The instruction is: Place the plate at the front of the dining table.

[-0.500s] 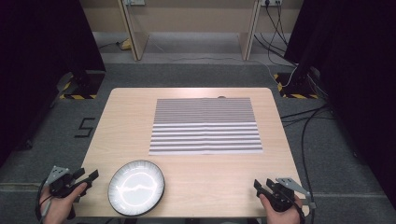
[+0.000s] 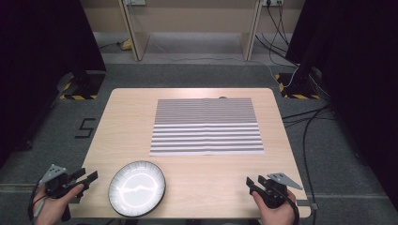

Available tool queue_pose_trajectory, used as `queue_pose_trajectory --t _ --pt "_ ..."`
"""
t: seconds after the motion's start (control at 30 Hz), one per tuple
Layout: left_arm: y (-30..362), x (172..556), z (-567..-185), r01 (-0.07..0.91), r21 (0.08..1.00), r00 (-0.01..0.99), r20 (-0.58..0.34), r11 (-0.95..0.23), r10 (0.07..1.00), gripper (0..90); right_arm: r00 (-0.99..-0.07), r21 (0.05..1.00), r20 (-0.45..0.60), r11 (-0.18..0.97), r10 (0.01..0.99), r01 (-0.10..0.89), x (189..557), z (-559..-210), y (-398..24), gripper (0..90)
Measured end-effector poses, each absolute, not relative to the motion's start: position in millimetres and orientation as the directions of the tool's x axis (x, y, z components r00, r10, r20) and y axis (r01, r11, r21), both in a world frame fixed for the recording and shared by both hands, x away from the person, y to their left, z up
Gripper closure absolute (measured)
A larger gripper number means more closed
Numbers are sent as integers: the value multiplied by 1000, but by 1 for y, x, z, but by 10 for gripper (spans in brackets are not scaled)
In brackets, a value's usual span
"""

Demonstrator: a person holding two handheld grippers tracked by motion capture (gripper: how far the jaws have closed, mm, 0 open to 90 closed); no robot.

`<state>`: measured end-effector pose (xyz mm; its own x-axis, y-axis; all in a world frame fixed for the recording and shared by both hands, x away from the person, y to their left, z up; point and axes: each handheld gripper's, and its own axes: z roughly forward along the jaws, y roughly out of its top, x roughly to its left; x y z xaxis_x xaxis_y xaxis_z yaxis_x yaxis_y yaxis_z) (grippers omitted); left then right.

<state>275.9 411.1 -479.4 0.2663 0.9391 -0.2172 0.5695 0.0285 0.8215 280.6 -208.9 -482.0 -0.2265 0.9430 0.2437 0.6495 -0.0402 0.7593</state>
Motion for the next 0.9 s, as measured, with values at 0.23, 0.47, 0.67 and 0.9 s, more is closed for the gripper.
queue_pose_trajectory --t 0.23,0.47,0.67,0.9 --pt "395 275 -473 556 831 307 -198 -7 931 425 -287 758 252 -4 924 652 292 -472 -189 533" --pt "380 278 -473 565 825 352 -214 -25 911 457 -349 766 252 34 903 642 310 -460 -161 554" --pt "374 278 -475 587 808 379 -229 -42 897 483 -396 761 279 51 875 647 319 -459 -134 569" --pt "373 278 -477 603 796 394 -244 -49 886 519 -443 755 290 81 848 650 322 -458 -108 591"
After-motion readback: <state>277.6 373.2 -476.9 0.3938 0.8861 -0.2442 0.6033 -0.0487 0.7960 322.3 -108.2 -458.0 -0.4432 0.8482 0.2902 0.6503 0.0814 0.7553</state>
